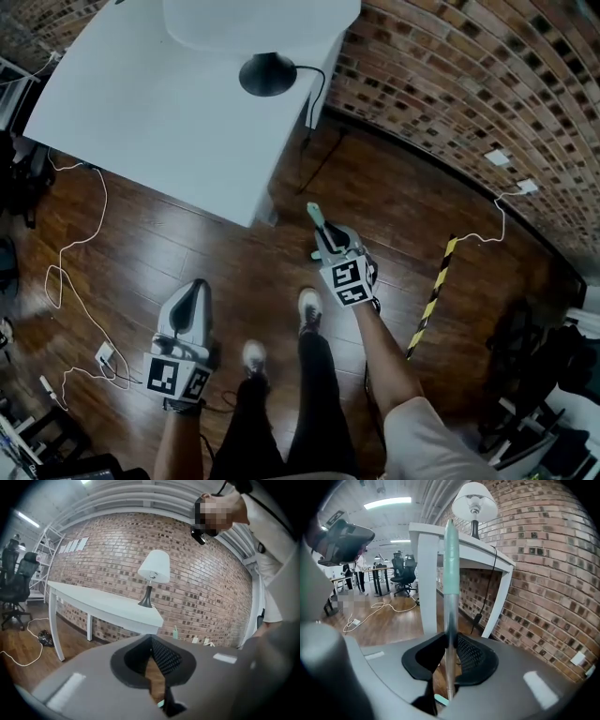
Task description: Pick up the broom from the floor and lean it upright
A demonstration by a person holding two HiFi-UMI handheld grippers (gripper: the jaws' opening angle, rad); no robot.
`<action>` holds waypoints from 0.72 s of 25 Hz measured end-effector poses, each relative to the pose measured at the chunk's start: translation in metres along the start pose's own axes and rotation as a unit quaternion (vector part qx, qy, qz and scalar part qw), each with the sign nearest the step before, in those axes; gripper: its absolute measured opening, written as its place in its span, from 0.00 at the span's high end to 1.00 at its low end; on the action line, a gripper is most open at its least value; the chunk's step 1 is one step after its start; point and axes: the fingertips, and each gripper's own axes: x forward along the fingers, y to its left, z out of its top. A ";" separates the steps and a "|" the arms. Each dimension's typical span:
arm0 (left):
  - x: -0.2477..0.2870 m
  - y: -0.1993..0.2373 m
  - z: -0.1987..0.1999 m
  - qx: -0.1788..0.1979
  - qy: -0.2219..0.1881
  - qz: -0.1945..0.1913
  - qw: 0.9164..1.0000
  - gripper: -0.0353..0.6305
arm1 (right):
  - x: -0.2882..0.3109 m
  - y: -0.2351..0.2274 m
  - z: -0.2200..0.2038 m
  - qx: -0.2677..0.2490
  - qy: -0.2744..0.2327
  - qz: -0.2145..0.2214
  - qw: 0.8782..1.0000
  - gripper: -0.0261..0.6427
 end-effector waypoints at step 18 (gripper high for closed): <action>0.044 0.035 -0.004 0.028 0.034 0.057 0.997 0.94 | 0.079 -0.013 0.068 -0.036 -0.040 0.046 0.997 0.83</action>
